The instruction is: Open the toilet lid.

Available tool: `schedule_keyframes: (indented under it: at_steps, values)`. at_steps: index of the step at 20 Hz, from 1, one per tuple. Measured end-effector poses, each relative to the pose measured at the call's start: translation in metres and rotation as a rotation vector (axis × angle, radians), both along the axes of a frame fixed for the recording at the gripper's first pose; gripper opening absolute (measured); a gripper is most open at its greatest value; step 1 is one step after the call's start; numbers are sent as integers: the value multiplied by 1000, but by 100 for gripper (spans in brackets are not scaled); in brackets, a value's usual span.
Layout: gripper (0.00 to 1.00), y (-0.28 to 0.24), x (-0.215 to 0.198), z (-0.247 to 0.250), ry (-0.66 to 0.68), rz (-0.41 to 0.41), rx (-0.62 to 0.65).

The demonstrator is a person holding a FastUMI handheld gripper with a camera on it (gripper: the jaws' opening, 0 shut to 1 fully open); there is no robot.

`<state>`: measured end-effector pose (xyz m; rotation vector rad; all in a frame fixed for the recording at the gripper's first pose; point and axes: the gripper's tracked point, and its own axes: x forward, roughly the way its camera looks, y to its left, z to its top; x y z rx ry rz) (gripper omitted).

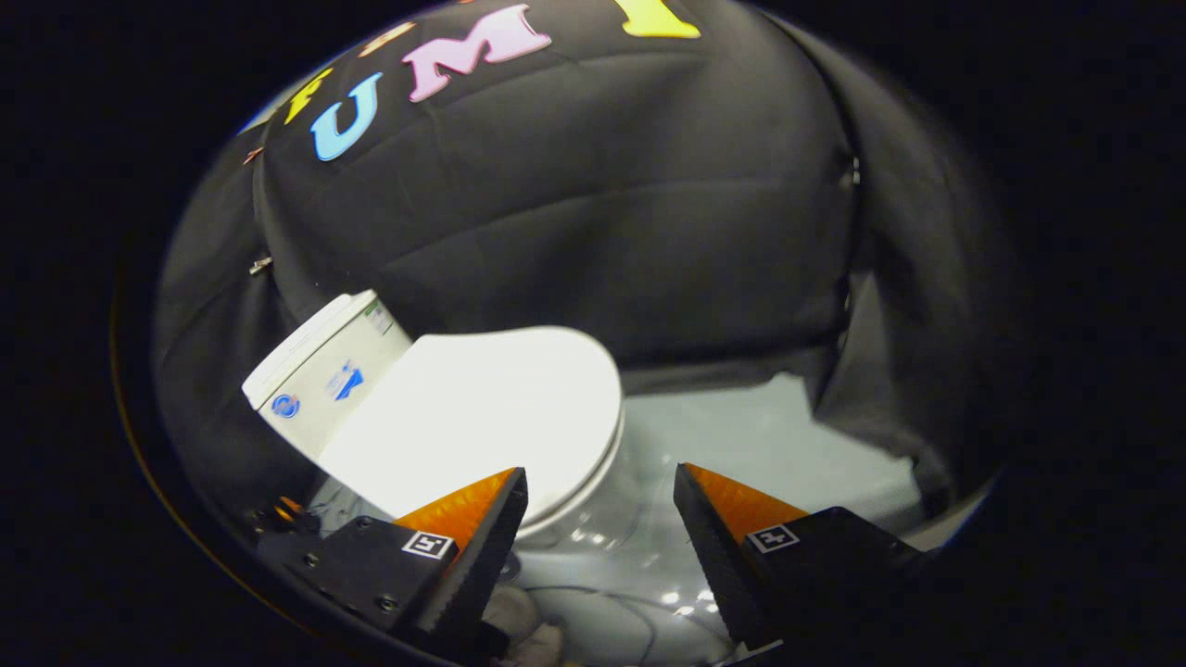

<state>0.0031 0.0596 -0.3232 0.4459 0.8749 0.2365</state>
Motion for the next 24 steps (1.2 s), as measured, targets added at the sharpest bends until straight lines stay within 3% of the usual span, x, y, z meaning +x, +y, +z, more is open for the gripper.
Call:
schedule_keyframes:
  at_steps: [4, 9, 14, 16, 19, 20, 23, 24]
  values:
    - [99, 46, -52, -57, 245, 0, 174]
    - [94, 76, -62, -53, 304, 13, 333]
    - [51, 86, -47, -51, 296, -9, 340]
    - [34, 91, -51, -49, 326, 27, 338]
    - [32, 80, -53, -49, 321, 79, 336]
    - [15, 81, -50, -47, 345, 58, 355]
    - [15, 81, -54, -45, 358, 28, 407]
    - [5, 83, -50, -44, 370, -3, 426]
